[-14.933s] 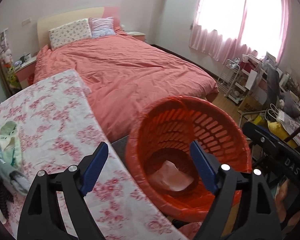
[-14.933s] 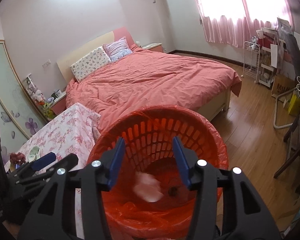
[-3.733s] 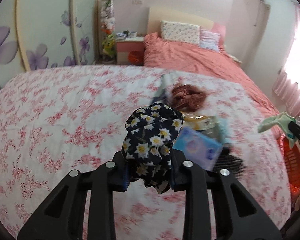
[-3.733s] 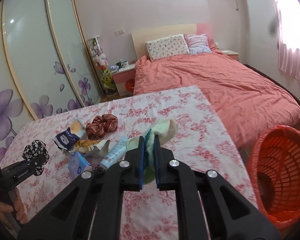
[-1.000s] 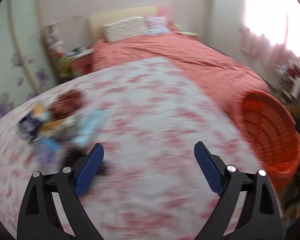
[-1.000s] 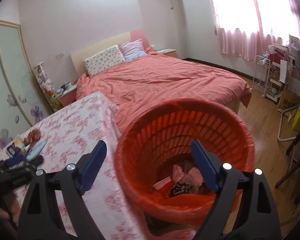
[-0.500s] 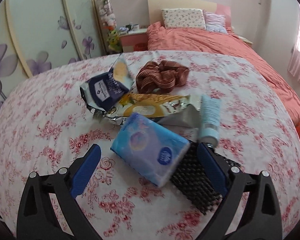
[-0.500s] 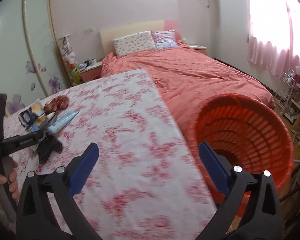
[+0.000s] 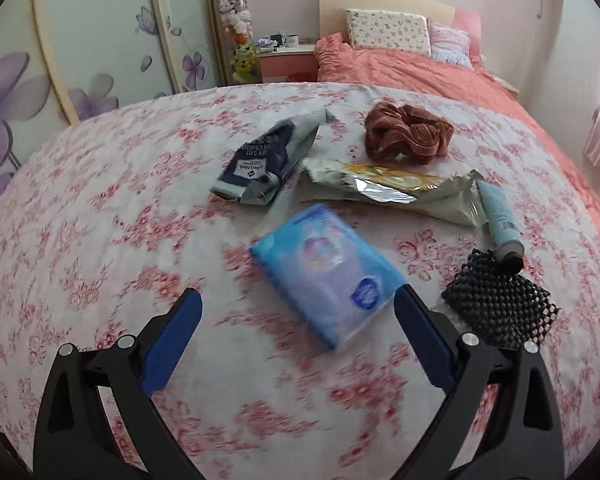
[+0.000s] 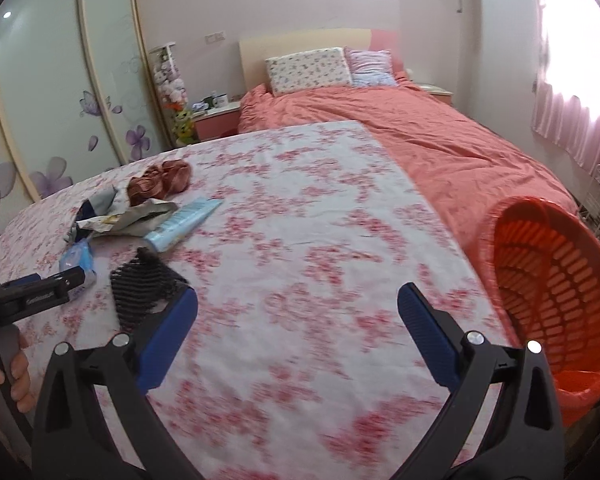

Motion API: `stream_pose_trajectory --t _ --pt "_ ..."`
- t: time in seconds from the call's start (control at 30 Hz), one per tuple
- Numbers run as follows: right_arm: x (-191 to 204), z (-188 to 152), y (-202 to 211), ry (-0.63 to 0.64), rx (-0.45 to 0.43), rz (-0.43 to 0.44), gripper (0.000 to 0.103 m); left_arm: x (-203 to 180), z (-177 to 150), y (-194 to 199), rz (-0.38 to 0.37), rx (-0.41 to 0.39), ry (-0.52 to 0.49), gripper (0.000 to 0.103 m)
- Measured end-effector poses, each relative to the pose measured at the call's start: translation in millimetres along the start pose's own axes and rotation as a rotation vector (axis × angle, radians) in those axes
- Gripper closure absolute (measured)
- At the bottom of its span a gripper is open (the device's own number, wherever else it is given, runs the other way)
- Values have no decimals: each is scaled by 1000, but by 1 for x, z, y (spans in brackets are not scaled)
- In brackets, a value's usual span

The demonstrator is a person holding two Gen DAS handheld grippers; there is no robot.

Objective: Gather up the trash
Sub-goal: 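Move both open tools back to the clutter on the bed, then grasp the blue tissue pack with the left tool while the right tool grasps the blue tube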

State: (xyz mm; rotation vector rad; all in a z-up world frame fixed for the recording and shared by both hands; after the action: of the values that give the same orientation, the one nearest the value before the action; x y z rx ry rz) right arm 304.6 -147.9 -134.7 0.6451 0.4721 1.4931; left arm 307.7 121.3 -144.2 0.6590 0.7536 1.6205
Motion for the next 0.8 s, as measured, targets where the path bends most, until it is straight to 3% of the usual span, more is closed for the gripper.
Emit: stream_pose_trajectory --t 0.23,0.5,0.6,0.77,0.8 --pt "49 25 -27 -19 37 94 6 3 10 3 -56 -21 63 7" --pt "100 29 -74 9 150 139 19 9 10 3 -52 -20 57 7" --pt "103 20 -91 31 208 128 39 14 7 1 -36 -20 46 7" --pt "82 19 -85 22 198 114 77 12 6 -2 -54 -12 54 7" --pt "73 20 -84 14 194 87 77 9 7 -3 -57 -10 55 7"
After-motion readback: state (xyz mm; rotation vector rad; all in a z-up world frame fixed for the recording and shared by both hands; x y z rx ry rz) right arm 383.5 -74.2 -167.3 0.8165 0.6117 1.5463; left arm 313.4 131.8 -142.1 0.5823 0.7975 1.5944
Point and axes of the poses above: each gripper's, at about its wrist camera, not at the fingertips, and y roughly against the way its jaws point, x to its left, z to its top, the point moved 8 cm from there along -y, roughly the way its jaws point
